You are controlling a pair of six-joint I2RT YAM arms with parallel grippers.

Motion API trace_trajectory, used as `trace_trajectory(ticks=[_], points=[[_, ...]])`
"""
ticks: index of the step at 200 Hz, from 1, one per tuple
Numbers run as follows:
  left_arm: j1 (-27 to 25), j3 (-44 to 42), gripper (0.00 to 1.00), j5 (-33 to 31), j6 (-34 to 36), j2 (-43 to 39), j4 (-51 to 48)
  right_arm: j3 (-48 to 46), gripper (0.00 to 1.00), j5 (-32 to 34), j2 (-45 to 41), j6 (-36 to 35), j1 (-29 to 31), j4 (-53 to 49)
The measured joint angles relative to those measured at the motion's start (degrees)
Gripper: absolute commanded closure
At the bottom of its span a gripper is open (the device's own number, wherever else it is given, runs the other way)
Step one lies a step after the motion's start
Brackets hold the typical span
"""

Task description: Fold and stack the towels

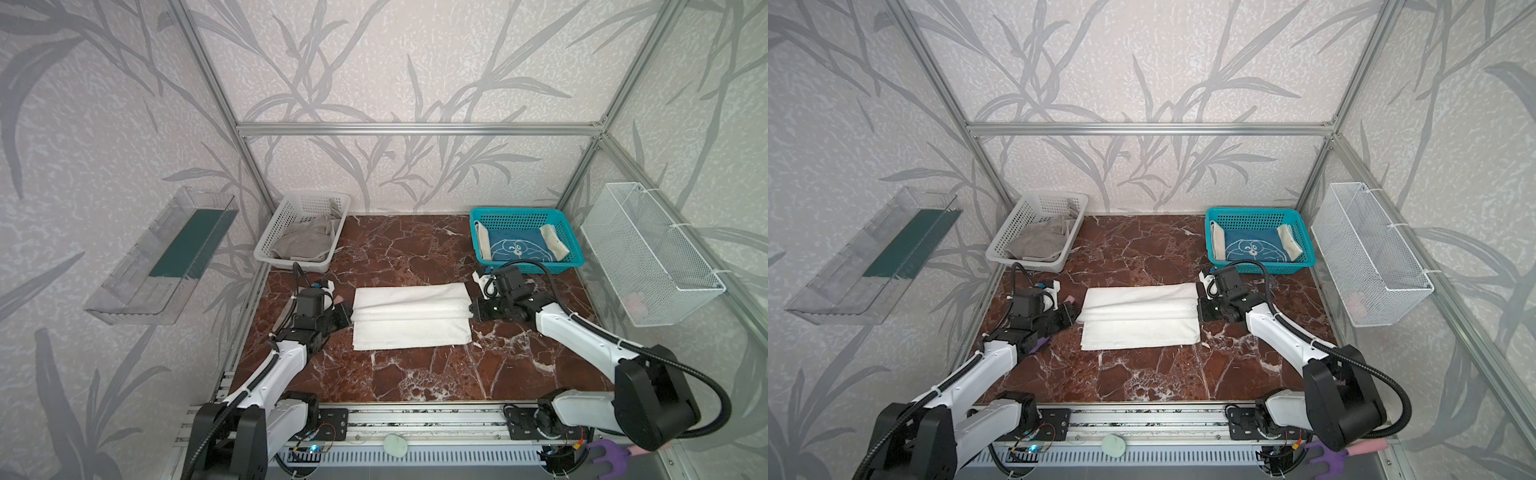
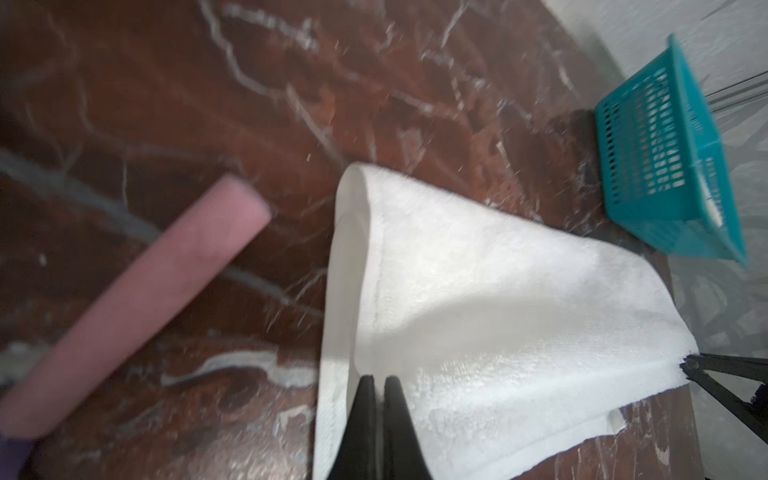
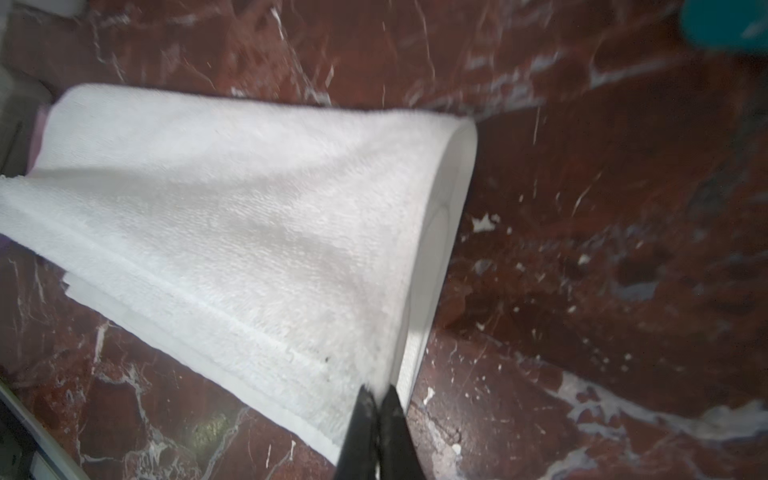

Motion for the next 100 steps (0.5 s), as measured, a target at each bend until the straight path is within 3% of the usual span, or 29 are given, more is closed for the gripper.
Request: trace_trajectory(ticks=[43,100], points=[[-0.35,-0.66,1.00,0.07,-0.42,-0.04,-3.85,-2.16,1.00,-2.80,5.22,1.86,0.13,-0.42],[-0.39,3.61,1.00,-0.46,-0.61,-4.90,-9.94,3.28,1.00,-2.16,-0.63,1.66,0.13,-6.75]])
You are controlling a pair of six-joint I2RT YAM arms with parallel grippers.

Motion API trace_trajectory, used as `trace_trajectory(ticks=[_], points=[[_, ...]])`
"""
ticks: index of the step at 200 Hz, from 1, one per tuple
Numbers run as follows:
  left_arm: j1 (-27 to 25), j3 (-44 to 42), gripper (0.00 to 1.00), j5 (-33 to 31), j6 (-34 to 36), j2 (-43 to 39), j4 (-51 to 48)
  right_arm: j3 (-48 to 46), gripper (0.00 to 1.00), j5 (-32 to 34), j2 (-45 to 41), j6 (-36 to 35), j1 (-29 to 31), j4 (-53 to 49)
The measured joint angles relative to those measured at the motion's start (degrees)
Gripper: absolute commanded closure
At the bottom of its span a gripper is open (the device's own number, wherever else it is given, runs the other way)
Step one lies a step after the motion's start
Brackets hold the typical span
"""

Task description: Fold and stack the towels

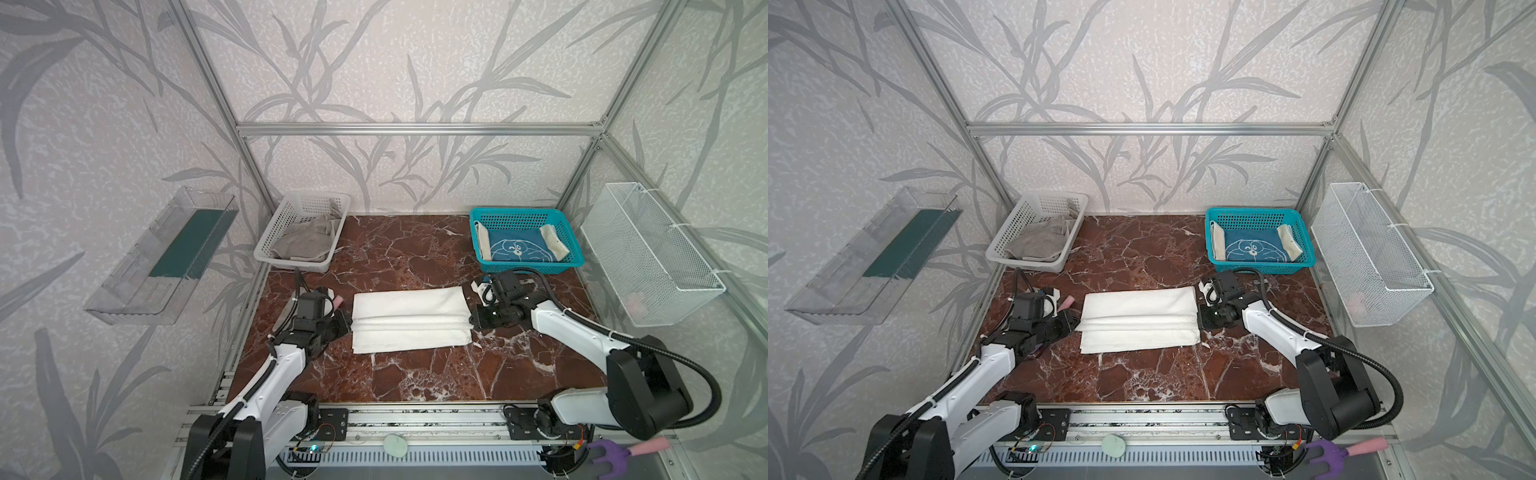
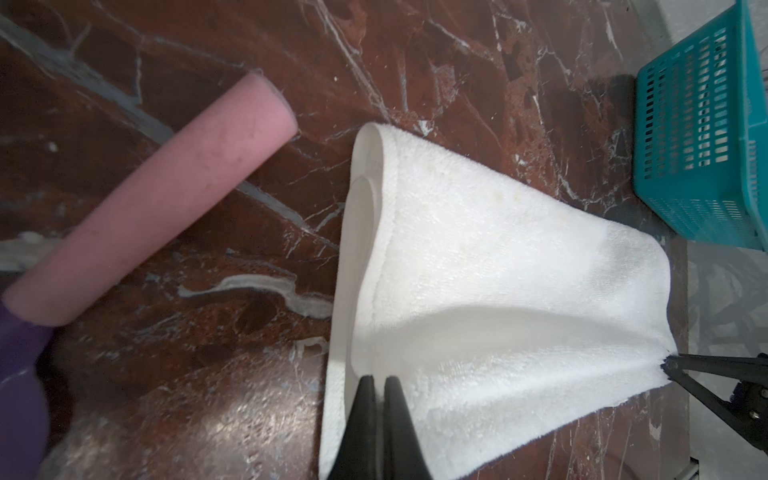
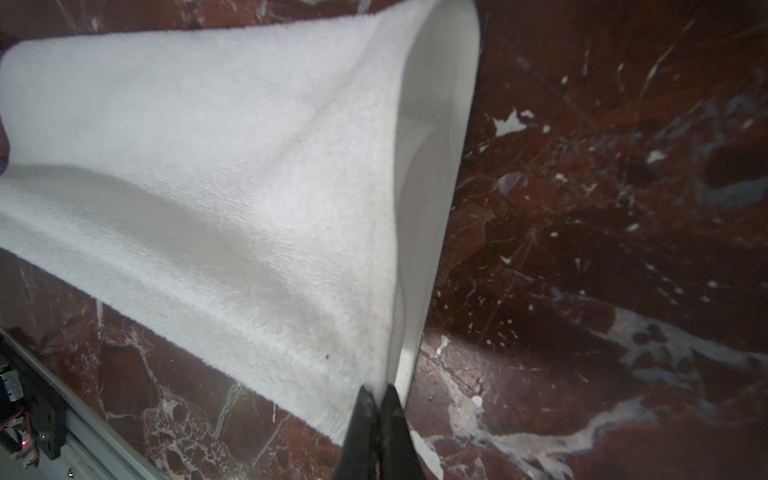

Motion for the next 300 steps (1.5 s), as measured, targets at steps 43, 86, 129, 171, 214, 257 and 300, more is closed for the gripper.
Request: trace_trajectory(ticks=[43,86,129,171,214,257,300], points=[[-1.46,0.90,1.00,-1.68,-2.73,-1.73,-5.25,0.33,1.00,-0.35,-4.07,-0.07,0.00,-2.84],[-1.90,-2.64,0.96,-2.10,-7.58,2.03,-4.79,-4.92,0.92,-3.15,1.68,0.98,0.13,-1.90],[-1.66,-2.86,0.59,-3.67,-9.29,3.80,-6.49,-4.81,0.52,-2.60,1.60,1.86,-0.15,-4.50],[-1.62,-0.74,0.65,-6.97,-9.31,-5.55,-11.10,1.14,0.48,-0.61,-7.37,2.36,-0.17,-12.17],[-5.88,3.82,0.71,-9.75,-8.87,-5.29,-10.88,8.13,0.60,1.20,-5.68,2.54,0.63,-12.52],[-23.78,18.80,0.71,-10.97,-9.51,15.96,-5.07,18.14,0.56,-0.50,10.56,2.29,6.25,-8.83],[-34.93,24.04,0.70,-9.62,-13.09,31.82,4.76,22.14,0.53,-3.45,25.94,1.29,4.20,-6.14]])
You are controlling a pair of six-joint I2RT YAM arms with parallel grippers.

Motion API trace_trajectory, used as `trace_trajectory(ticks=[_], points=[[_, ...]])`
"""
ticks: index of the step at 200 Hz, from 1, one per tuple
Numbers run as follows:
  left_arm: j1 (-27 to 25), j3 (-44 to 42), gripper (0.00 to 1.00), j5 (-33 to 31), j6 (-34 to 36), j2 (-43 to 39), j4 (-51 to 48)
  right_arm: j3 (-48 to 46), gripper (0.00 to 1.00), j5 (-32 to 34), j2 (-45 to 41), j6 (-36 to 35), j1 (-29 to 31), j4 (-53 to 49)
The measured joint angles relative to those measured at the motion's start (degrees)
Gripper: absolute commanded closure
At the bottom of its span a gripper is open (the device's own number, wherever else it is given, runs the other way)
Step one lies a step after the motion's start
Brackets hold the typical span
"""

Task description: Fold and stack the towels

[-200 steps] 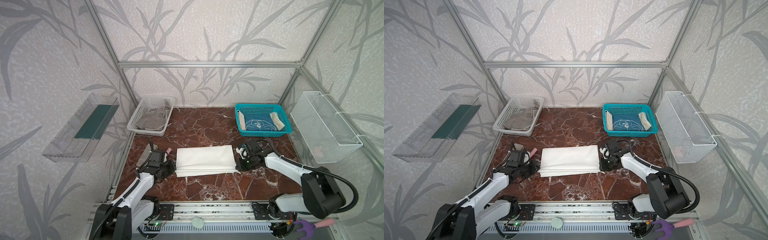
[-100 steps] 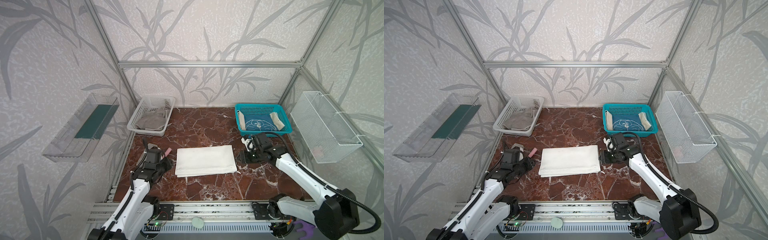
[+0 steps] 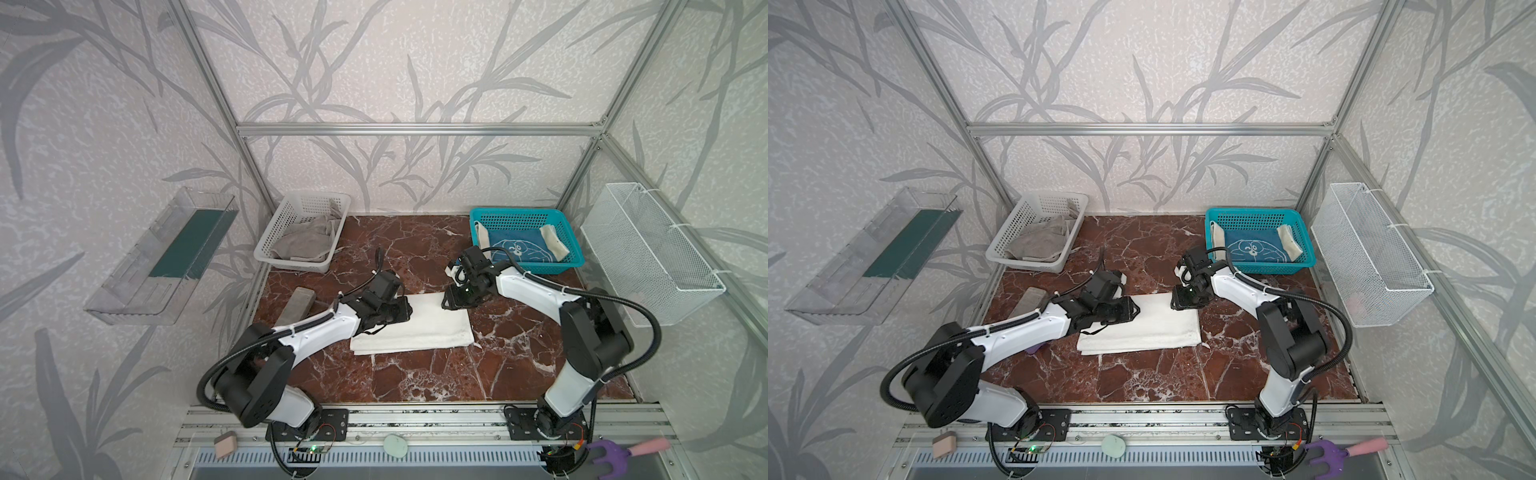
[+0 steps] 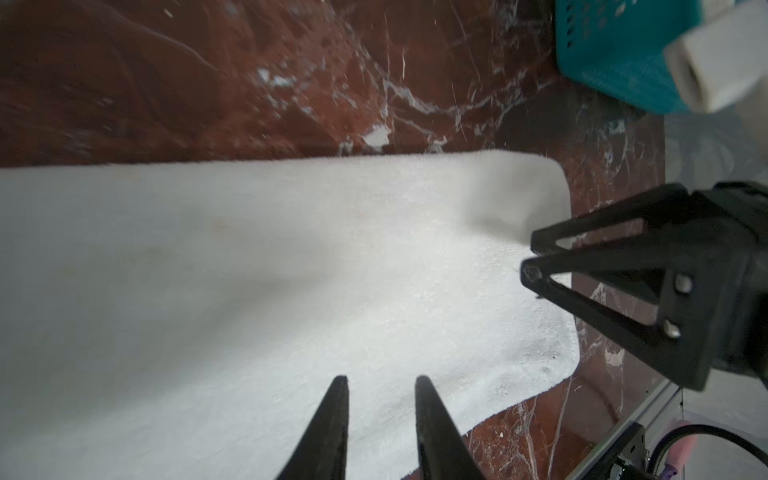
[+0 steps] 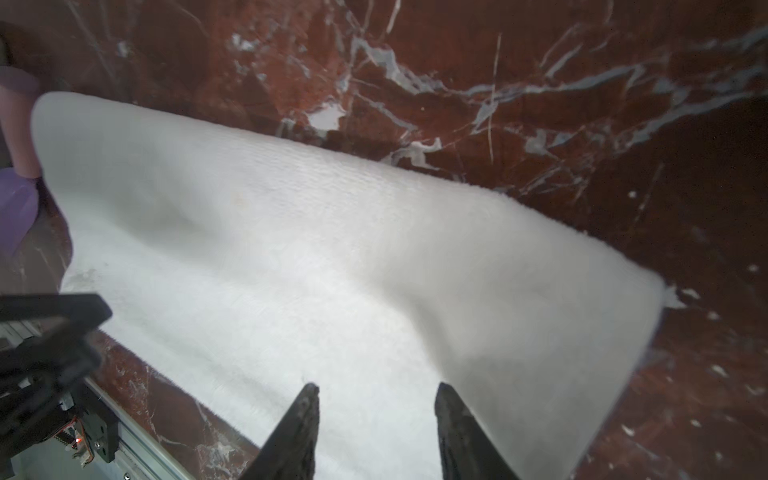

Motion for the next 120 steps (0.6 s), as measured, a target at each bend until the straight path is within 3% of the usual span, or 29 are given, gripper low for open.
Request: trace_trajectory(ticks=[34,58,84,120], points=[[-4.98,3.69,0.70,1.51,-1.49,7.48,3.02,-0.46,0.55,-4.61,4.07,0.87,-3.91,3.02],[-5.20,1.53,0.70,2.54,-3.30,7.76,5.27,-1.51,0.55,-9.27,4.66,2.34,-5.84,6.08],[-5.25,1.84,0.70,2.78,-3.34,7.78,5.40,-1.60,0.53,-9.11,3.17,2.38,-5.95,5.42],[-6.27,8.33,0.75,4.59,-2.82,11.58,5.79,-2.08,0.33,-7.67,-8.04,2.01,-7.13,1.84]])
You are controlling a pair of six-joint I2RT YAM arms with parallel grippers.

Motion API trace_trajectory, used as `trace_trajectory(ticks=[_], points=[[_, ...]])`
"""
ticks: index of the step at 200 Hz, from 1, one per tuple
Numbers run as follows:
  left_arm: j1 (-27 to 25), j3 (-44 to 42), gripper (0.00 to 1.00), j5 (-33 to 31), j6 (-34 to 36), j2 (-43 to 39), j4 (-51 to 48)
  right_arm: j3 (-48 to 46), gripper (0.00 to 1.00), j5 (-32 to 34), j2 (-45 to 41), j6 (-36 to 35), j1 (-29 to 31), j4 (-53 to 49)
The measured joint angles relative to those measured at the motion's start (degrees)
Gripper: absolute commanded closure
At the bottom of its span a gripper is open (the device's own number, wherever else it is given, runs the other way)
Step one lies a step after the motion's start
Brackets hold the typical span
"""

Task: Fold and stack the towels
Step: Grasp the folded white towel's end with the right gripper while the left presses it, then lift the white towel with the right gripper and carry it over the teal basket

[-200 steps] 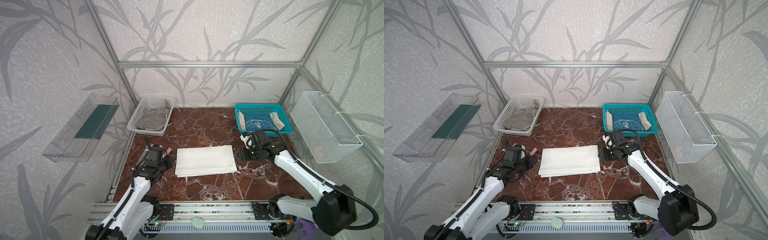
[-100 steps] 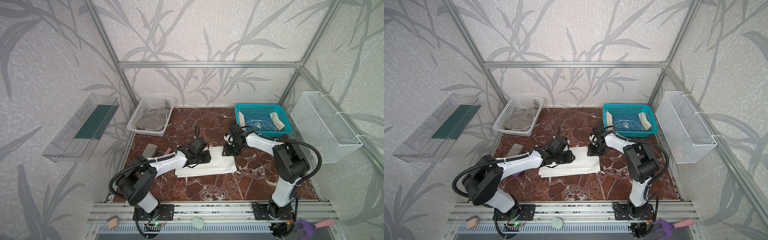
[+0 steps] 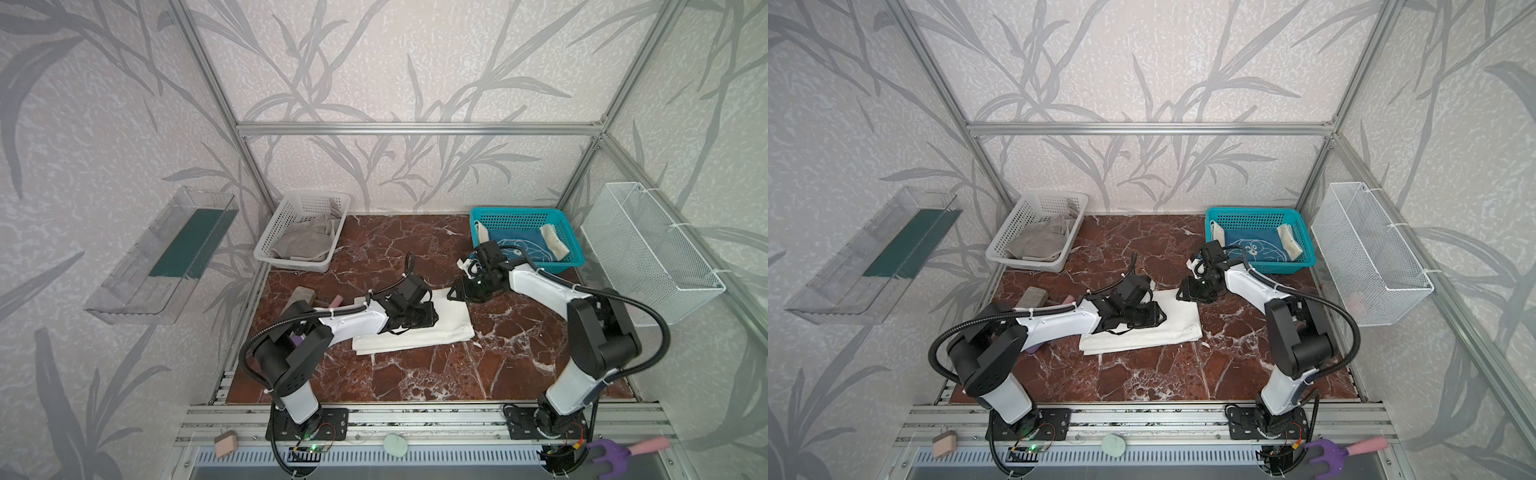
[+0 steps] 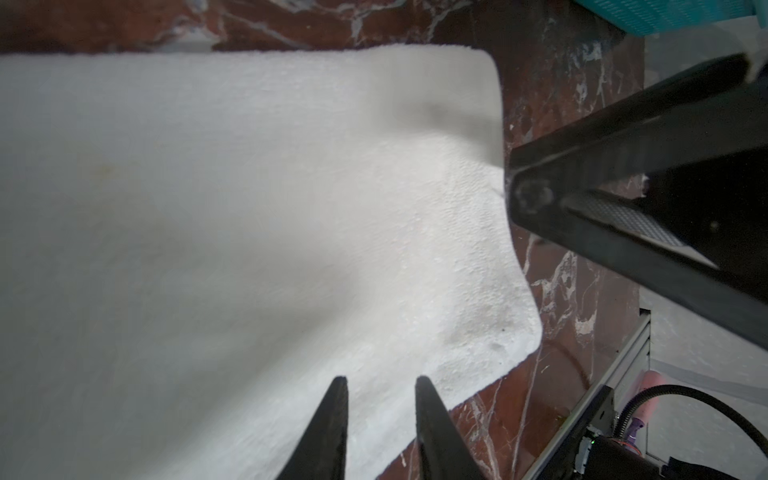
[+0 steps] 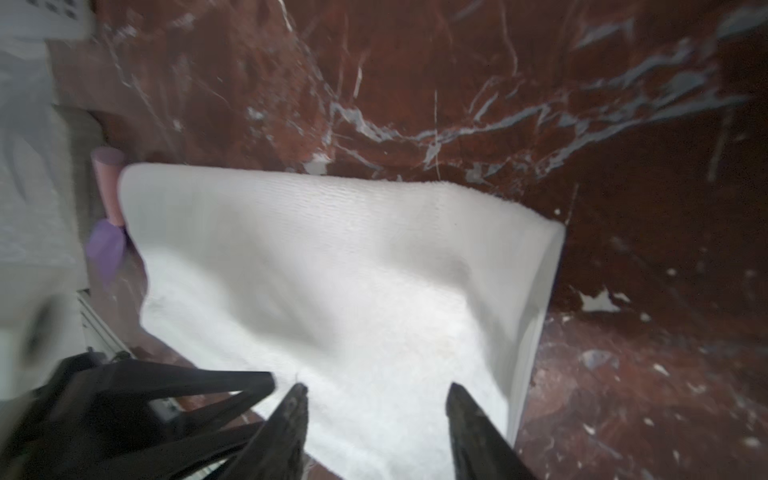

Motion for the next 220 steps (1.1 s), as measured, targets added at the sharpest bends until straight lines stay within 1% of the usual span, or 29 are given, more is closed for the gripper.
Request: trace_trajectory(ticks=[6,24,47,62,94,124,139,148,159,175,185,189,202,214,220], points=[[-0.15,1.64,0.75,0.61,0.00,1.36,0.20,-0.50,0.31,-0.72,-2.16,0.02,-1.03,-0.02],[-0.92,7.61,0.75,2.21,0.48,6.43,0.02,-3.13,0.30,-1.38,-6.51,0.11,-4.74,-0.39],[-1.62,12.26,0.75,2.78,0.87,10.93,-0.11,-7.28,0.29,-0.50,-6.36,-0.02,-7.89,-2.23],[-1.75,12.17,0.76,2.95,0.74,11.85,-0.15,-9.62,0.29,-0.81,-4.15,-0.04,-7.93,-3.21],[-1.84,9.22,0.80,3.17,0.02,11.80,0.74,-13.05,0.29,-1.84,0.00,0.24,-7.28,-2.91],[-1.81,6.25,0.81,3.50,-0.42,11.80,1.84,-13.00,0.28,-3.61,1.20,1.03,-5.27,-0.94],[-1.73,5.51,0.82,3.85,-0.76,11.80,3.50,-11.98,0.31,-5.66,3.17,1.99,-3.43,1.27],[-1.70,4.94,0.83,4.07,-1.07,11.80,4.52,-11.04,0.34,-6.78,4.55,2.51,-2.40,2.51],[-1.62,4.48,0.83,4.28,-1.36,11.80,5.46,-9.64,0.42,-7.74,6.45,3.17,-1.22,3.93],[-1.16,3.96,0.83,4.63,-1.77,11.80,5.90,-7.91,0.65,-8.00,8.81,3.96,0.00,5.51],[-1.14,3.91,0.83,4.83,-1.75,11.80,6.34,-7.13,0.75,-7.67,10.14,4.24,0.83,6.38],[-1.18,3.85,0.83,4.92,-1.73,11.80,6.40,-6.82,0.77,-7.72,10.64,4.42,1.27,6.73],[-1.18,3.30,0.83,5.01,-1.70,11.43,6.91,-5.81,0.90,-6.34,11.54,4.61,2.54,6.71],[-0.92,2.67,0.82,5.03,-1.51,10.93,6.95,-3.85,0.99,-3.56,12.15,4.48,3.76,4.50],[-0.52,2.32,0.82,5.07,-1.36,10.56,6.93,-2.67,1.00,-2.14,12.39,3.91,4.37,3.08]])
